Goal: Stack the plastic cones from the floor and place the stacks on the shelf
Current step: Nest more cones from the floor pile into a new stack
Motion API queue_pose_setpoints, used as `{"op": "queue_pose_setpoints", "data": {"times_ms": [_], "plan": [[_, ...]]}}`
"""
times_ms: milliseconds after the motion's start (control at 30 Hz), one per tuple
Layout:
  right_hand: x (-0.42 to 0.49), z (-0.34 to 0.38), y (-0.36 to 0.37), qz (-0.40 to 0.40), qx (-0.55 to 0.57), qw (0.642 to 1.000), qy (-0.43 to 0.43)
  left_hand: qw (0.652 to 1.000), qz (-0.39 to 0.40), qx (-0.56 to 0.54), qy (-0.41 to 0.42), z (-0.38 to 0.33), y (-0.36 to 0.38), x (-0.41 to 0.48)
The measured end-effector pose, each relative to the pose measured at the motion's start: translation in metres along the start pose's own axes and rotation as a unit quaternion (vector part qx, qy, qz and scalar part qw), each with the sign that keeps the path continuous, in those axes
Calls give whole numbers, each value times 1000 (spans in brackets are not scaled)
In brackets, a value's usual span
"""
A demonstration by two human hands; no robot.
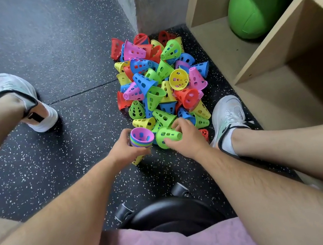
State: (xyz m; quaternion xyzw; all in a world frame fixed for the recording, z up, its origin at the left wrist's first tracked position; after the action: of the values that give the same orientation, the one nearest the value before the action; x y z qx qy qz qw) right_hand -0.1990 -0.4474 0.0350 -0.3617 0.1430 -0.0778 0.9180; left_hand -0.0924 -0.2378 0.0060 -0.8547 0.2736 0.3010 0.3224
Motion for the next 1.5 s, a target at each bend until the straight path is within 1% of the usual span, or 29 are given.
{"op": "queue_pose_setpoints", "data": {"times_ms": [67, 167, 400, 467, 533, 600, 667, 767, 833, 933, 1000, 1167, 1300, 1367, 1500], "plan": [[6, 9, -3, -50, 64, 997, 14, 1000, -12, -4, 1, 1, -2, 1], [16, 24, -3, -72, 124, 990, 6, 1000, -16, -14, 2, -1, -1, 1], [31, 49, 8, -118, 164, 979, -6, 1000, 6, -16, 12, -3, 3, -1], [31, 51, 9, -110, 153, 982, -8, 1000, 7, -14, 14, -3, 2, -1], [30, 51, 10, -92, 125, 987, -31, 1000, 7, -18, 18, -4, 3, -2], [28, 49, 12, -58, 93, 992, -61, 999, 9, -34, 24, -6, 4, -3], [24, 45, 14, -8, 62, 995, -79, 998, 7, -53, 27, -6, 6, -2], [17, 35, 15, 26, 25, 996, -80, 999, -1, -49, 24, -7, 6, -3], [14, 27, 14, 21, 2, 997, -78, 999, 0, -41, 21, -9, 6, -3], [14, 14, 14, -9, -40, 996, -81, 999, 0, -36, 26, -11, 9, -3], [16, 8, 15, -16, -54, 996, -64, 999, 1, -35, 26, -12, 12, -2], [24, 9, 22, 2, -77, 997, -14, 999, 2, -24, 26, -12, 14, 1], [33, 14, 24, 25, -103, 994, -7, 999, 5, -26, 29, -12, 14, 3], [36, 14, 24, 2, -100, 995, -17, 999, 8, -28, 30, -11, 14, 4], [38, 16, 17, -96, -70, 992, -35, 999, 5, -23, 29, -11, 15, 6]]}}
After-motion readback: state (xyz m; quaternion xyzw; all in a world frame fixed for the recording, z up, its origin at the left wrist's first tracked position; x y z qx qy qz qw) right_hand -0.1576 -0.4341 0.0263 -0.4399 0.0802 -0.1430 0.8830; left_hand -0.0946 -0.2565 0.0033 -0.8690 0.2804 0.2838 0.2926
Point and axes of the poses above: each hand's wrist, its own x-axis towards the middle knuckle, its own y-axis out of the palm, z = x × y, the point moved 1 cm from there along x, towards the middle knuckle, and after that the axes turned 11 degrees about -y, right-handed, at the moved point
